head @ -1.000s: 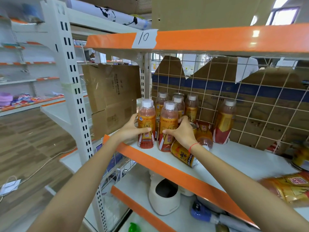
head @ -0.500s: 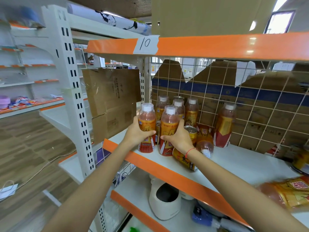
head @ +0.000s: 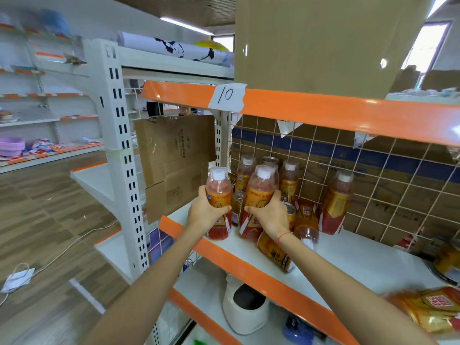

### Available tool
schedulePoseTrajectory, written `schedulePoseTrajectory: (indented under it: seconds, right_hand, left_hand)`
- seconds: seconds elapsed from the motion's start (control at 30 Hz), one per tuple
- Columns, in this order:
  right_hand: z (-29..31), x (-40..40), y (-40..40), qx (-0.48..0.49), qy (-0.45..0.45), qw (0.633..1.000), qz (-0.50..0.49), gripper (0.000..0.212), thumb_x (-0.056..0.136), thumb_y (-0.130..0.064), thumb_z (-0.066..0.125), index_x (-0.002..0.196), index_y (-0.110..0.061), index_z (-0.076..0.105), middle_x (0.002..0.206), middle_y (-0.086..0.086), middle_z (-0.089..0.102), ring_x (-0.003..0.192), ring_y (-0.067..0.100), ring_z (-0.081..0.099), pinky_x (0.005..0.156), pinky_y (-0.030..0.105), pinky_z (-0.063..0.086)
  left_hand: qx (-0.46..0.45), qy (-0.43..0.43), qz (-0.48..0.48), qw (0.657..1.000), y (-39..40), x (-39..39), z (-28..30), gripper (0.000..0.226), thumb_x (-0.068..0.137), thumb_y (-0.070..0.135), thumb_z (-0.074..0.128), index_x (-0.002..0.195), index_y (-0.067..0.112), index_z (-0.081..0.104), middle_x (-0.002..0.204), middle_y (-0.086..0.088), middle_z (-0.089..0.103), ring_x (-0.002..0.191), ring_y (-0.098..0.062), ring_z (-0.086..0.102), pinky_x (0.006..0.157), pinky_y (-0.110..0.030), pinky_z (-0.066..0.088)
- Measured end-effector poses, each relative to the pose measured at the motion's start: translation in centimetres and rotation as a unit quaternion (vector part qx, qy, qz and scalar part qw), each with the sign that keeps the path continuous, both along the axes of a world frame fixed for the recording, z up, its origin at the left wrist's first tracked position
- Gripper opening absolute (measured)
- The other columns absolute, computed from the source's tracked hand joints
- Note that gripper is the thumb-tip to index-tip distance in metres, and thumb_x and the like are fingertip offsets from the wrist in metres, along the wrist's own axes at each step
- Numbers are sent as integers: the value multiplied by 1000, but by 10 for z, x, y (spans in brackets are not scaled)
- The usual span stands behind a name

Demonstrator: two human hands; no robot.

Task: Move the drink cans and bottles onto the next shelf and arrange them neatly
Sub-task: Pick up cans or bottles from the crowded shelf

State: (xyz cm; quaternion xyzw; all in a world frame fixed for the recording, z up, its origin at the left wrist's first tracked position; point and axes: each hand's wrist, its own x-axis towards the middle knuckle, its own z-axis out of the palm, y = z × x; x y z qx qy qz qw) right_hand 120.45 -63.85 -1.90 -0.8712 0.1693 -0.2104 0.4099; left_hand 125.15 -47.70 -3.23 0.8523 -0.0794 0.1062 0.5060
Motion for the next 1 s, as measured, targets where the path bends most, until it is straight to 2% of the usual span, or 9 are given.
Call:
schedulePoseTrajectory:
  seconds: [0.3,0.63,0.8,1.0]
  right_hand:
    - [42,-22,6,26,-48,998,32,71,71,-31,81,125,-13,39,117,12,62,104,32,62,88,41,52]
    - [31,-90,-3,46,-47,997,45,77,70,-27,81,131,-15,36,118,11,61,105,31,60,88,43,51]
    - [31,-124,-10,58,-55,995,52,76,71,-24,81,132,-14,36,119,9,60,108,29,58,89,38,48]
    - [44,-169,-14,49,-89,994,36,72,72,-24,80,130,-17,37,118,5,60,106,27,58,90,40,50]
  left_hand:
    - [13,0,43,999,13,-29,37,78,71,38,79,133,20,36,119,-6,61,109,-27,59,88,-38,49]
    - [-19,-6,46,999,17,-107,40,73,73,29,80,133,18,38,113,0,59,97,-17,57,77,-28,42]
    - [-11,-1,49,999,12,-139,36,73,72,29,80,132,20,39,116,0,60,105,-22,58,80,-29,43]
    - [-17,-10,29,999,4,-167,45,76,70,34,81,132,24,38,121,-1,60,110,-23,58,87,-35,47]
